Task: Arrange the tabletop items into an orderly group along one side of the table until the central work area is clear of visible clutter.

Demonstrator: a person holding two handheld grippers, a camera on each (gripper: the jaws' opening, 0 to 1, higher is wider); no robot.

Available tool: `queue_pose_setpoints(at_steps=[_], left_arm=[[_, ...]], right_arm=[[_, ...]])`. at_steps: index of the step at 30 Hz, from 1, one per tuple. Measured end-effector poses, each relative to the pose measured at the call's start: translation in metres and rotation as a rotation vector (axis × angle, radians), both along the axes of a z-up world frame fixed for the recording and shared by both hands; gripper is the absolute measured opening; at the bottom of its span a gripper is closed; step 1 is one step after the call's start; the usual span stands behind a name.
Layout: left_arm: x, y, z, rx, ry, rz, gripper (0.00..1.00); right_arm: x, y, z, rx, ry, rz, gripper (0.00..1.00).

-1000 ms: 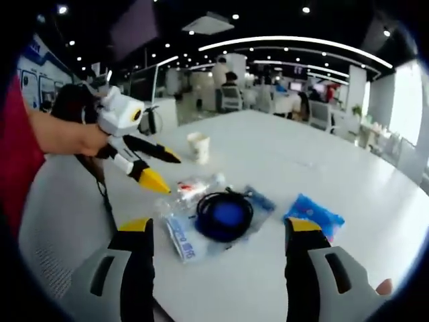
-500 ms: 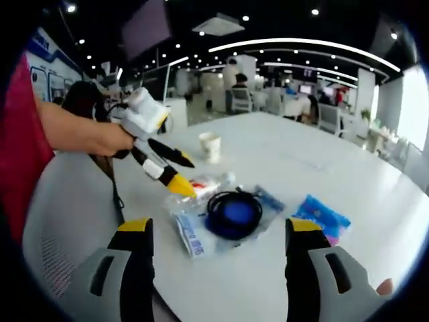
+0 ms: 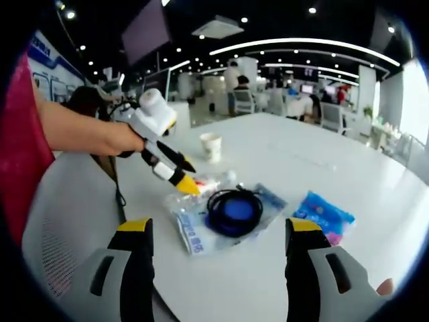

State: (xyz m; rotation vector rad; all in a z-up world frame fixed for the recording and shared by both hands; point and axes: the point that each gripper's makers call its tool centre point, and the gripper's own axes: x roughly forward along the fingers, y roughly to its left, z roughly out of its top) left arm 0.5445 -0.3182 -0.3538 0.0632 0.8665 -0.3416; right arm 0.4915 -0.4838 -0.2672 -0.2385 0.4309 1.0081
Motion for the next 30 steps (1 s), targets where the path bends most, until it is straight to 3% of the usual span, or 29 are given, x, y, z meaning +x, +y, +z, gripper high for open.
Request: queue_pose_setpoints(at_steps=[14,26,30], left_arm=[[0.005,-0.004,-0.009,0.064,0.062,0.017,0.37],[0.008,-0.005,-0.016,0.074,0.146,0.040,0.38],[0.007,-0.002,-0.015,0.124,0.175,-0.007,0.37]], right_arm=[[0.001,-0.003,0.001,0.022,-0.003,0.011,0.79],[0.002,-0.002,0.000,0.024,0.001,0.013,0.78],[0.000,-0.001,-0.001,0.023,0.004,0.015,0.78]])
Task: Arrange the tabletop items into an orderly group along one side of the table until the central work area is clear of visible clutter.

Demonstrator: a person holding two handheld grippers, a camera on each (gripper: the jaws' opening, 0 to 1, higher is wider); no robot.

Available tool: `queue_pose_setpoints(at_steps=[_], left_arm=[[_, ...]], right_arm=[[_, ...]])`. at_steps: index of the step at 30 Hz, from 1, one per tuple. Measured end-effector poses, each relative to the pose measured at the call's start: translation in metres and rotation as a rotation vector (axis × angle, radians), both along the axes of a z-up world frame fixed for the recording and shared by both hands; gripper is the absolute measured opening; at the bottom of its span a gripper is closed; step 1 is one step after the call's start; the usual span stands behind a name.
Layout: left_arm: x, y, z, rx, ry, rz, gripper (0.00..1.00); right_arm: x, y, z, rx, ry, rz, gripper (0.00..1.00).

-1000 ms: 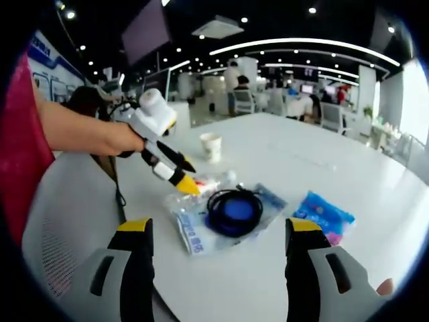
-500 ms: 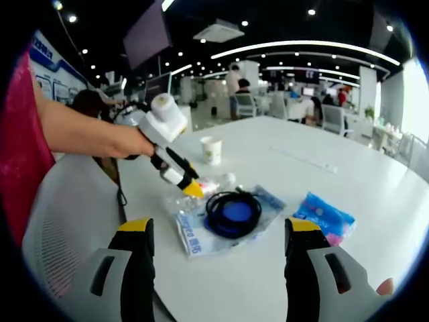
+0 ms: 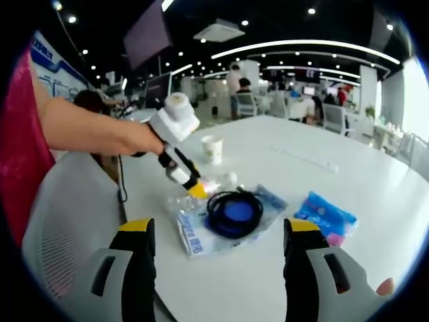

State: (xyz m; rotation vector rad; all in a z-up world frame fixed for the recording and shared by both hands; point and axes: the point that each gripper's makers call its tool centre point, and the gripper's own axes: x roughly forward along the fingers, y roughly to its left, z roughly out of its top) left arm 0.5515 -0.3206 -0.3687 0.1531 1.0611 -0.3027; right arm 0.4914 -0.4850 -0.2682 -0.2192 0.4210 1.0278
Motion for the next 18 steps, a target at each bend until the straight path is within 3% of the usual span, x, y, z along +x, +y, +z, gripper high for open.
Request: queue_pose_setpoints(at_steps=[6,10,13,18], left_arm=[[-0.001,0.009,0.000,0.053,0.021,-0.080,0.35],[0.000,0.012,-0.002,0.049,0.036,-0.079,0.35],[0.001,0.008,-0.007,0.044,0.038,-0.079,0.45],[0.008,0.004,-0.012,0.062,0.049,-0.099,0.42]], right_arm=[[-0.001,0.000,-0.002,-0.003,0.008,0.002,0.77],[0.000,0.002,-0.002,-0.005,0.008,0.006,0.77],[0.001,0.003,-0.002,-0.008,0.010,0.007,0.77],[0.002,0.002,-0.002,-0.009,0.012,0.007,0.76]])
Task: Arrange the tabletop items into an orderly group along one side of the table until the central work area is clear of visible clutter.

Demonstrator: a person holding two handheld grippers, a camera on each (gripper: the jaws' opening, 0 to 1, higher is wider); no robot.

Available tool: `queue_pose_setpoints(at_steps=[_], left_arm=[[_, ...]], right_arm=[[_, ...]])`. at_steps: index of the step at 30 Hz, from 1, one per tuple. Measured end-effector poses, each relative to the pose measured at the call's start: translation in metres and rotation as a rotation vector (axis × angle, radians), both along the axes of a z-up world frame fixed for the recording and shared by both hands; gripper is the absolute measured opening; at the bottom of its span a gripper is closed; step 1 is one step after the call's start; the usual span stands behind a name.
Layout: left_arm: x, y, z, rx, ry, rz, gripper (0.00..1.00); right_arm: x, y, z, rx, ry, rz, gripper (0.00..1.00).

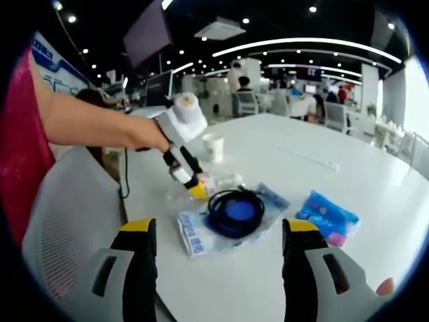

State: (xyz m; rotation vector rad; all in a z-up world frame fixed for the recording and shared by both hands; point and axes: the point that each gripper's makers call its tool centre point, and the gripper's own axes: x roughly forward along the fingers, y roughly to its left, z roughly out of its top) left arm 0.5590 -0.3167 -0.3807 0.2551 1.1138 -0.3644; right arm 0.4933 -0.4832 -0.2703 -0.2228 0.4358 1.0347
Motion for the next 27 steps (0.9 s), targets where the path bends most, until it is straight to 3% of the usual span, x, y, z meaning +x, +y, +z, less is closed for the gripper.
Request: queue_pose_setpoints(at_steps=[18,27], left_arm=[[0.006,0.002,-0.019,-0.011,0.111,-0.010,0.41],[0.007,0.003,-0.018,-0.031,0.094,-0.008,0.40]], right_arm=[[0.000,-0.006,-0.003,-0.007,0.012,-0.022,0.74],[-0.001,-0.008,-0.006,-0.012,0.021,-0.032,0.74]])
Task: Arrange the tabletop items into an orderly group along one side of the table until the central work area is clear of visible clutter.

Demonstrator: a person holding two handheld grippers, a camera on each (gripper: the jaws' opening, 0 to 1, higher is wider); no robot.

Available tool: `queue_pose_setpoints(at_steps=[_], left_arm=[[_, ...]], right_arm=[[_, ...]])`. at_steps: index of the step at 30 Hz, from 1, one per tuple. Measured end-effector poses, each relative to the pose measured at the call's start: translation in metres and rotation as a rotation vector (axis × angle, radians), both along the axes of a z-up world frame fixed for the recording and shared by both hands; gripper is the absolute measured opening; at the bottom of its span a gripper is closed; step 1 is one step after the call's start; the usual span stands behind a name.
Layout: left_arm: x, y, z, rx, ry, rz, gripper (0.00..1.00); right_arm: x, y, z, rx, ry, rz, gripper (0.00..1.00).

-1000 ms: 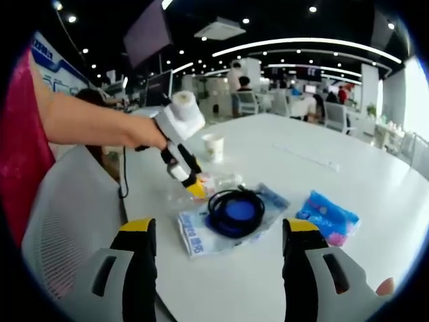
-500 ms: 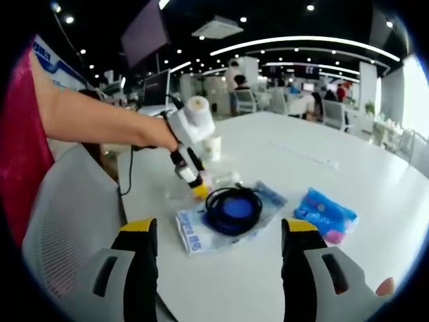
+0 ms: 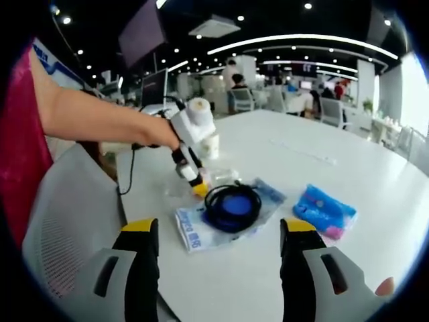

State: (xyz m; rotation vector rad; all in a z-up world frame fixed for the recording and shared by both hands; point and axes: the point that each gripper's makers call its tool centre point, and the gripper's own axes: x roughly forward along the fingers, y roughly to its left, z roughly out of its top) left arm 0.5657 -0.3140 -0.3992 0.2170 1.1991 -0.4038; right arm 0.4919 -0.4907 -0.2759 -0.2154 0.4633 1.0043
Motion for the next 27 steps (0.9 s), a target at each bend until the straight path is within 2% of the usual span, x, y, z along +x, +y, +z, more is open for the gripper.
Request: queue_pose_setpoints(at_steps=[6,10,12,27], left_arm=[[0.000,0.002,0.003,-0.017,-0.031,0.021,0.39],[0.001,0.000,0.009,-0.045,-0.079,0.030,0.38],[0.001,0.001,0.010,-0.047,-0.078,0.032,0.38],[-0.002,0.009,0.040,-0.101,-0.170,0.055,0.39]], right_arm=[[-0.001,0.002,0.001,0.001,-0.003,0.003,0.73],[-0.002,0.003,0.001,-0.005,-0.002,0.009,0.73],[-0.002,0.004,0.001,-0.009,-0.002,0.011,0.73],[-0.002,0.015,0.010,-0.017,-0.023,0.033,0.73]])
